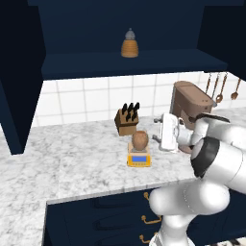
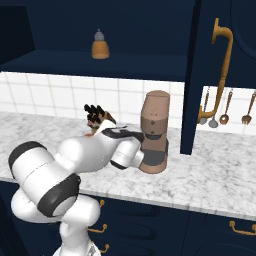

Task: Pick the honey bottle and place it on the digital scale for weighing, and close the cabinet.

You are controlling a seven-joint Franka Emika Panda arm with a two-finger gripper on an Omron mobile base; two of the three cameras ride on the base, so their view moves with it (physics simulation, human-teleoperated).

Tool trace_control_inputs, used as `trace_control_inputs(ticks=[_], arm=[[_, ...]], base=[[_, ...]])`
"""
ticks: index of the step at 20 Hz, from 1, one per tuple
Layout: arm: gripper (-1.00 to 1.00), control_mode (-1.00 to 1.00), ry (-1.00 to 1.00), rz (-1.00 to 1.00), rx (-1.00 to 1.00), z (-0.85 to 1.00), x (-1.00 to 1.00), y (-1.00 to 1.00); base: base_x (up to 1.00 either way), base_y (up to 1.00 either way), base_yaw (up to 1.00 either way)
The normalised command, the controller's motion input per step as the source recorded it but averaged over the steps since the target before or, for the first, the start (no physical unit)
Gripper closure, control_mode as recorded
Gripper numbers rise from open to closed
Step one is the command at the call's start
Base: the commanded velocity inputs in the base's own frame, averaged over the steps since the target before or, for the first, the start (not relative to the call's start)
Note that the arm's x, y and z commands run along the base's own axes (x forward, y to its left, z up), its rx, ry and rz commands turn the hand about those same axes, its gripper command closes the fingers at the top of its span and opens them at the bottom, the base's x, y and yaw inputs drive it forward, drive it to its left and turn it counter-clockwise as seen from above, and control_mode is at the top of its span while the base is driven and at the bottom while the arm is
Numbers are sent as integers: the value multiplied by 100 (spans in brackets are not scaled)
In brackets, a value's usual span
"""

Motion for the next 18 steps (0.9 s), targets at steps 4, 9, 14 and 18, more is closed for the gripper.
trace_control_inputs(ticks=[4, 9, 14, 18], arm=[[-100, -100, -45, -5, 1, 80, -69, -24], [-100, -100, -43, -7, 1, 83, -86, -32], [-100, -100, -39, -16, 15, 64, -98, -64], [-100, -100, -37, -13, 24, 62, -93, -78]], base=[[0, 0, 0], [0, 0, 0], [0, 0, 0], [0, 0, 0]])
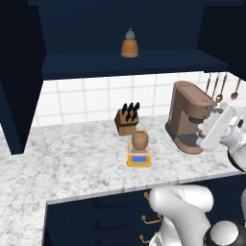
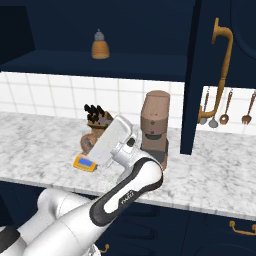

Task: Pick the honey bottle and place it on the digital scale for weighing, and close the cabinet.

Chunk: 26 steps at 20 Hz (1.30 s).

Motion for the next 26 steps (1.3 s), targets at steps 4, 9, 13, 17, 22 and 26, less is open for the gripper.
trace_control_inputs(ticks=[4, 9, 13, 17, 22, 26], arm=[[-100, -100, -39, -4, 30, 57, -99, -85], [-100, -100, -10, 0, 31, 10, -39, -95], [-100, -100, 26, 0, 20, 0, 4, -96], [-100, -100, 38, 0, 10, -3, 29, -88], [-100, -100, 9, 0, 4, -20, 15, -48], [-100, -100, 11, 0, 9, -2, 40, -80]], base=[[0, 0, 0], [0, 0, 0], [0, 0, 0], [0, 0, 0], [0, 0, 0], [0, 0, 0]])
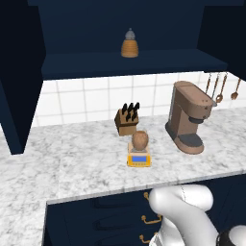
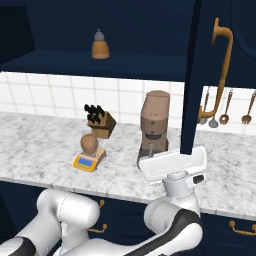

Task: Pick the honey bottle and place it on the digital scale for weighing, and close the cabinet.

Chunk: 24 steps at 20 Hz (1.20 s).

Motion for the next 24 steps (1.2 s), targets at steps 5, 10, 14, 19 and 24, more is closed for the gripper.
trace_control_inputs(ticks=[5, 10, 14, 19, 24], arm=[[-100, -100, 14, 0, 14, 3, 14, -87], [-100, -100, 11, 0, 8, 53, 8, -58], [-100, -100, -3, 0, 4, 98, -36, -29], [-100, -100, -16, 1, -1, 79, -51, 22], [-100, -100, 4, 13, 0, -30, 33, -43]], base=[[0, 0, 0], [0, 0, 0], [0, 0, 0], [0, 0, 0], [0, 0, 0]])
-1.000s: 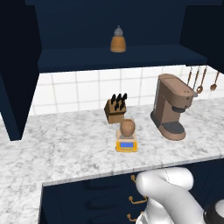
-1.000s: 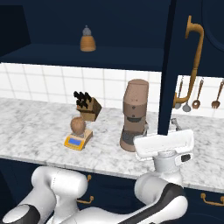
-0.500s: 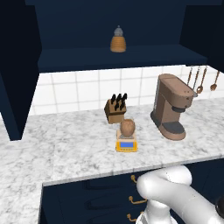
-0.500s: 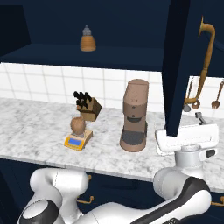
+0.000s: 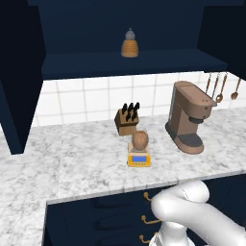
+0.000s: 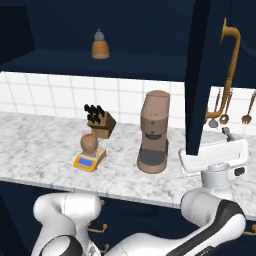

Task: Pick the honey bottle and place it on the digital scale for weighing, and close the cabinet.

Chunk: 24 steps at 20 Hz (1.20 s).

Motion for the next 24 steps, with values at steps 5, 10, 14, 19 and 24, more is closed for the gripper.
trace_control_inputs(ticks=[5, 10, 14, 19, 24], arm=[[-100, -100, 12, 12, 2, -4, 53, -81], [-100, -100, -17, 2, 1, 86, -30, -9], [-100, -100, -34, 12, 0, 87, -61, 56], [-100, -100, -31, 11, -15, 56, -16, 100], [-100, -100, -10, -6, -41, 30, 0, 100]], base=[[0, 0, 0], [0, 0, 0], [0, 0, 0], [0, 0, 0], [0, 0, 0]])
